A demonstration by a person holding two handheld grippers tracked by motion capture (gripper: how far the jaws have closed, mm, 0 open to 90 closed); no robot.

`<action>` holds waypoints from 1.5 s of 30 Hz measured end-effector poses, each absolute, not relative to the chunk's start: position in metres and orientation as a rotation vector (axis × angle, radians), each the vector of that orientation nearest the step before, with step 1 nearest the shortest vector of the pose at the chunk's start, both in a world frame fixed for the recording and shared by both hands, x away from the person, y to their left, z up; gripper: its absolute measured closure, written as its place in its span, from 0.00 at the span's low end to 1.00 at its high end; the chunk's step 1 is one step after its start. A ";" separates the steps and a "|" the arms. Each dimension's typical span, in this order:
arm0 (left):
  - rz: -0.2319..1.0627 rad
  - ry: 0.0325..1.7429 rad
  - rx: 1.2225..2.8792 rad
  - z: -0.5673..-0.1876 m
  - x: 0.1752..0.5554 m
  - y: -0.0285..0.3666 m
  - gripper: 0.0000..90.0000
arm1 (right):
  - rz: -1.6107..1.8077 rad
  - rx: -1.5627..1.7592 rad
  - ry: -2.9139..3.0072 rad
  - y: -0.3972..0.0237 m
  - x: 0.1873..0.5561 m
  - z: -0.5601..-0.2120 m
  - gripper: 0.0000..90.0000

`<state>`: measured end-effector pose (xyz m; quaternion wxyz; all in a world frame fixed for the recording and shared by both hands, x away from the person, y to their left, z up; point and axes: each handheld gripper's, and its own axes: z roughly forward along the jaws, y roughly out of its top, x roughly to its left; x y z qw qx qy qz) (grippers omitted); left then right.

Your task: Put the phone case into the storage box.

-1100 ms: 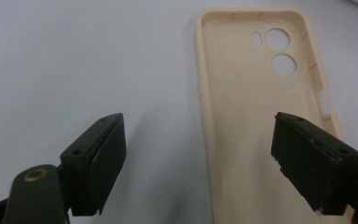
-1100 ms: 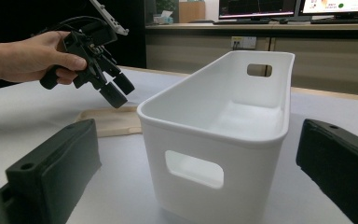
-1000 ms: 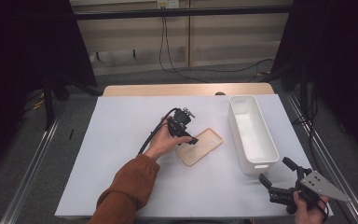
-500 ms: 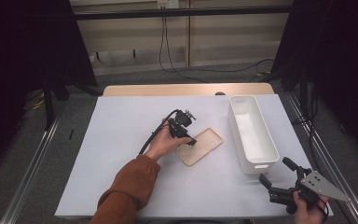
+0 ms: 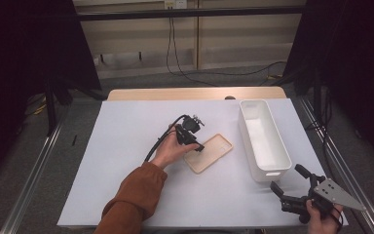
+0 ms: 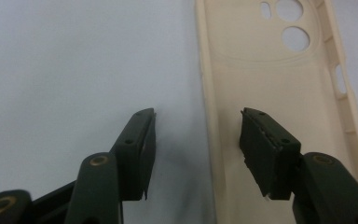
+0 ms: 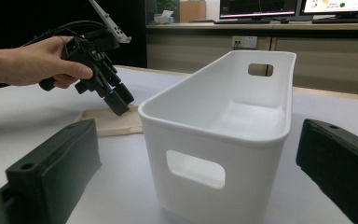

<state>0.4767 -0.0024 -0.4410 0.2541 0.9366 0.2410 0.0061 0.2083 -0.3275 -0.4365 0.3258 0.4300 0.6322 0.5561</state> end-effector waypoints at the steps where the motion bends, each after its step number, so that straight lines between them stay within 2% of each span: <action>1: 0.013 0.655 2.544 -0.441 0.477 -0.002 0.53 | 1.458 1.125 1.658 -0.328 0.208 -0.437 0.00; 22: -0.009 0.652 2.541 -0.440 0.477 -0.001 0.65 | 1.459 1.128 1.657 -0.327 0.208 -0.437 0.00; 32: -0.032 0.648 2.537 -0.439 0.477 -0.002 0.74 | 1.458 1.125 1.658 -0.327 0.208 -0.437 0.00; 35: -0.056 0.647 2.536 -0.439 0.477 -0.002 0.81 | 1.458 1.127 1.657 -0.327 0.208 -0.437 0.00; 45: -0.096 0.671 2.539 -0.439 0.480 -0.003 0.85 | 1.457 1.127 1.658 -0.327 0.208 -0.437 0.00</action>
